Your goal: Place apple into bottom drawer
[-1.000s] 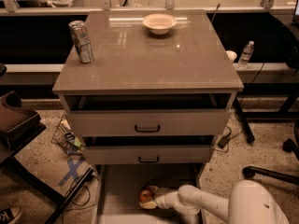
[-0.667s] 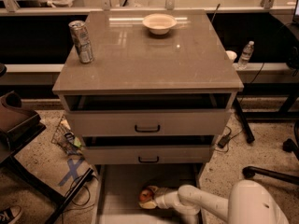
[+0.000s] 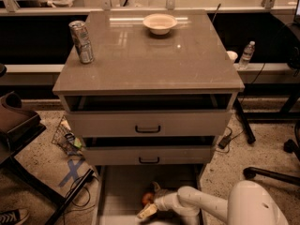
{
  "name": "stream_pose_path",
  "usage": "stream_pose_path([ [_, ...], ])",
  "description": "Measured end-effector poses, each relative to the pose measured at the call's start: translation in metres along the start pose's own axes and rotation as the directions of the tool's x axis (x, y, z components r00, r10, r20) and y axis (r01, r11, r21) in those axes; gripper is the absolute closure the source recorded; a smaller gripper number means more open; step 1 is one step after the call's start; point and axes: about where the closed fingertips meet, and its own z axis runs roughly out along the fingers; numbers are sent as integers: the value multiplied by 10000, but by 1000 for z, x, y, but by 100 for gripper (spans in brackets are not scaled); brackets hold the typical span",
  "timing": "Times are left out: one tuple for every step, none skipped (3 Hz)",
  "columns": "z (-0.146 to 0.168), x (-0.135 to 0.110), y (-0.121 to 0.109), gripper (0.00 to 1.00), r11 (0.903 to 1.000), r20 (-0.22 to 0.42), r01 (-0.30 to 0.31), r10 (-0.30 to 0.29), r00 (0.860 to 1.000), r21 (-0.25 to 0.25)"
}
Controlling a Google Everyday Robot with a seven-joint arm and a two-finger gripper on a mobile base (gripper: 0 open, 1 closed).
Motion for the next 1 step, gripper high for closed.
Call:
stream_pose_path([
  [0, 0, 0, 0, 10000, 0, 0, 0, 10000, -1],
])
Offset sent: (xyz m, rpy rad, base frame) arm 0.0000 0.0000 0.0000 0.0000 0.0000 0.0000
